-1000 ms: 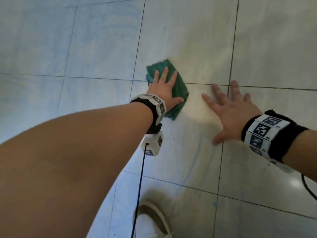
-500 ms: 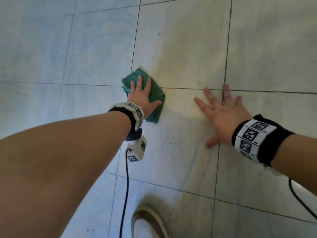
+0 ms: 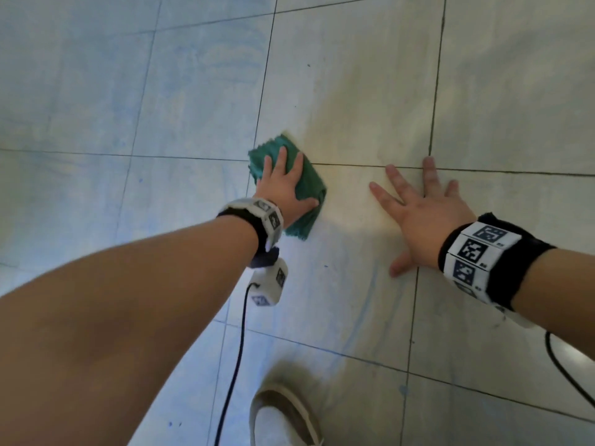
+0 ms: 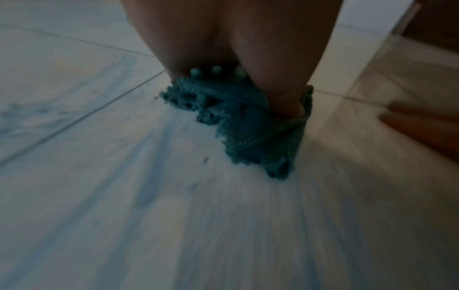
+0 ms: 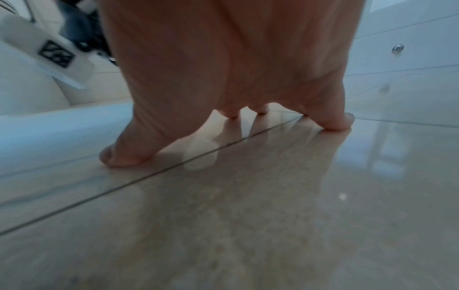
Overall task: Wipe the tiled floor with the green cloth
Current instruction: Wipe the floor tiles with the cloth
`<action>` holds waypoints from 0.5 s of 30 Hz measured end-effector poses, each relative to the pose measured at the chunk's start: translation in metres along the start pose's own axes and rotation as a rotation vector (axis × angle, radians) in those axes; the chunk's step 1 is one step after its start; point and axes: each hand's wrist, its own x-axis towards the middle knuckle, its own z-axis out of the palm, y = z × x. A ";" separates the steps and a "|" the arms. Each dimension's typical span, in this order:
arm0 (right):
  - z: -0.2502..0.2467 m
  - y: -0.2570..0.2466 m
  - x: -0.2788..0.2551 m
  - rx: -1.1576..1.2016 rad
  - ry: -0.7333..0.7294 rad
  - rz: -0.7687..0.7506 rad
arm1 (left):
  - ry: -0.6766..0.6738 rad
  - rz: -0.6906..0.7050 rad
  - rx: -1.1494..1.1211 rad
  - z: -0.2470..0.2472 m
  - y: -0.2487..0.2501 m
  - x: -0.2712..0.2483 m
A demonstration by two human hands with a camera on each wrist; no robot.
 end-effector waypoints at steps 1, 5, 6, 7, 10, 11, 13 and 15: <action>0.000 -0.001 0.001 0.004 0.004 0.000 | 0.027 -0.025 -0.018 -0.009 0.001 0.012; 0.002 -0.001 0.006 0.006 0.021 0.000 | 0.047 -0.090 -0.019 -0.033 -0.003 0.043; 0.001 -0.001 0.006 0.010 0.024 0.000 | 0.051 -0.097 -0.012 -0.036 -0.003 0.044; 0.001 -0.003 0.007 0.017 0.026 -0.001 | 0.057 -0.102 -0.010 -0.036 -0.004 0.043; 0.001 -0.003 0.008 0.026 0.044 -0.001 | 0.068 -0.091 -0.005 -0.031 0.000 0.036; 0.002 -0.003 0.008 0.024 0.044 -0.004 | 0.067 -0.088 -0.006 -0.027 0.001 0.031; 0.001 -0.004 0.007 0.020 0.041 -0.005 | 0.064 -0.084 -0.006 -0.015 0.005 0.017; 0.001 -0.005 0.006 0.003 0.036 -0.010 | 0.054 -0.080 -0.011 0.000 0.014 -0.002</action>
